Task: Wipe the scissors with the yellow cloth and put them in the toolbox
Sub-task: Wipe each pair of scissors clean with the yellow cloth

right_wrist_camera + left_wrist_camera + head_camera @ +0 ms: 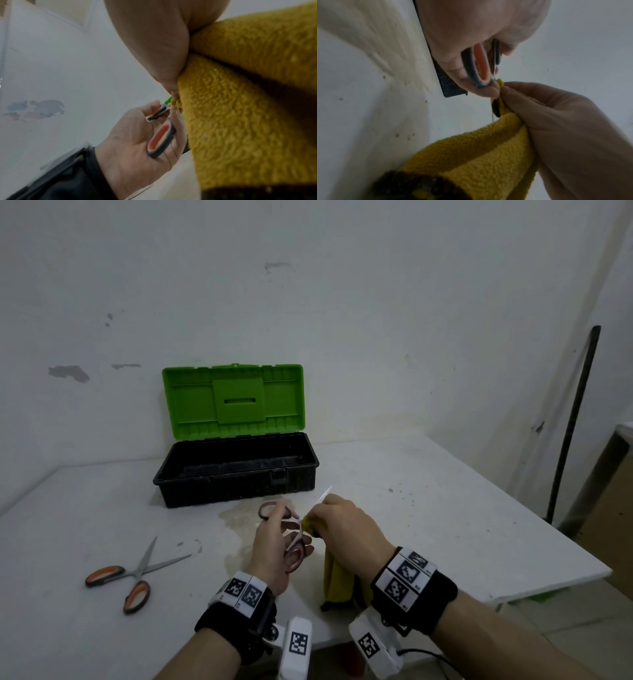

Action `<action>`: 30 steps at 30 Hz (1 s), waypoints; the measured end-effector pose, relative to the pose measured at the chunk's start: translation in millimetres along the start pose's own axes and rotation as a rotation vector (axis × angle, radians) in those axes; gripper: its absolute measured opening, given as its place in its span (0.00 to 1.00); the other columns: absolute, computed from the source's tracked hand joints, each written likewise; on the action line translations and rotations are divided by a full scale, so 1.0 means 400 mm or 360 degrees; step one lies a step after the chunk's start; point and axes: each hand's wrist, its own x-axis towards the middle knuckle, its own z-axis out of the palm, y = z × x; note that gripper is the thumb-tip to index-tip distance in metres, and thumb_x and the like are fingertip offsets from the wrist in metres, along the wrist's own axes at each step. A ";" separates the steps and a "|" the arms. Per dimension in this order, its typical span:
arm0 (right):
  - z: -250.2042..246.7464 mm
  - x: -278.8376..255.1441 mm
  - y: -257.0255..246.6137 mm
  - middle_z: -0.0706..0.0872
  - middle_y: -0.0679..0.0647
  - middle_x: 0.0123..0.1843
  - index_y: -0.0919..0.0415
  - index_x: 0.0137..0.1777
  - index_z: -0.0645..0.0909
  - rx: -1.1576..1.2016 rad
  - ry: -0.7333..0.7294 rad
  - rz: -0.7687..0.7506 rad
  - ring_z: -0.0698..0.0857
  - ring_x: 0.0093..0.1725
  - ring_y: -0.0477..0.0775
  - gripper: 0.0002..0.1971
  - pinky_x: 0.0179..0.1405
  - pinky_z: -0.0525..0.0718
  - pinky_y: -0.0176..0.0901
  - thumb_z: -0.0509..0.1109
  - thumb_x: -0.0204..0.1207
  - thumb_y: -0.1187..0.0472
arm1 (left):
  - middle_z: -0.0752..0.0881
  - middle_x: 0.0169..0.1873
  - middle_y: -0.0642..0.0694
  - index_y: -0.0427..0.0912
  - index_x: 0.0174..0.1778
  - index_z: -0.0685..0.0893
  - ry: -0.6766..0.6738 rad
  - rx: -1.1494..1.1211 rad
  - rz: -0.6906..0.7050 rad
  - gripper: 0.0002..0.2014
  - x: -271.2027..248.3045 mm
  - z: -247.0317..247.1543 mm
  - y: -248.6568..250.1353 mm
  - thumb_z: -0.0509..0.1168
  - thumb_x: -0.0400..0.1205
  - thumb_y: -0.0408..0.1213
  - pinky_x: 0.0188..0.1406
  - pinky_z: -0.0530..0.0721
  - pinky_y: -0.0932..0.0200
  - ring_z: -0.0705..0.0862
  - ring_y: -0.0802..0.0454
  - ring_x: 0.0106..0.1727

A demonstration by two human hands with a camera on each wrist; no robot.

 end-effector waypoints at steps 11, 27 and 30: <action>-0.019 0.010 -0.026 0.77 0.52 0.52 0.54 0.57 0.86 -0.0090 -0.0062 -0.0077 0.83 0.48 0.56 0.12 0.43 0.83 0.47 0.60 0.85 0.60 | 0.88 0.39 0.32 0.36 0.47 0.82 -0.0013 0.0086 0.0063 0.15 -0.009 0.010 0.001 0.58 0.88 0.45 0.36 0.90 0.44 0.88 0.40 0.38; -0.051 0.008 -0.048 0.78 0.53 0.50 0.51 0.57 0.87 -0.0102 -0.0111 -0.0361 0.83 0.44 0.56 0.10 0.40 0.85 0.52 0.66 0.81 0.61 | 0.89 0.49 0.34 0.36 0.56 0.84 -0.0025 0.0085 0.0016 0.21 -0.015 0.025 -0.025 0.56 0.90 0.51 0.39 0.86 0.49 0.89 0.40 0.50; -0.050 0.009 -0.035 0.79 0.52 0.50 0.52 0.55 0.88 -0.0117 -0.0171 -0.0313 0.83 0.46 0.55 0.11 0.44 0.85 0.52 0.64 0.83 0.60 | 0.87 0.43 0.33 0.36 0.53 0.82 -0.0033 0.0091 0.0047 0.17 -0.012 0.015 -0.010 0.58 0.88 0.48 0.36 0.86 0.49 0.87 0.41 0.43</action>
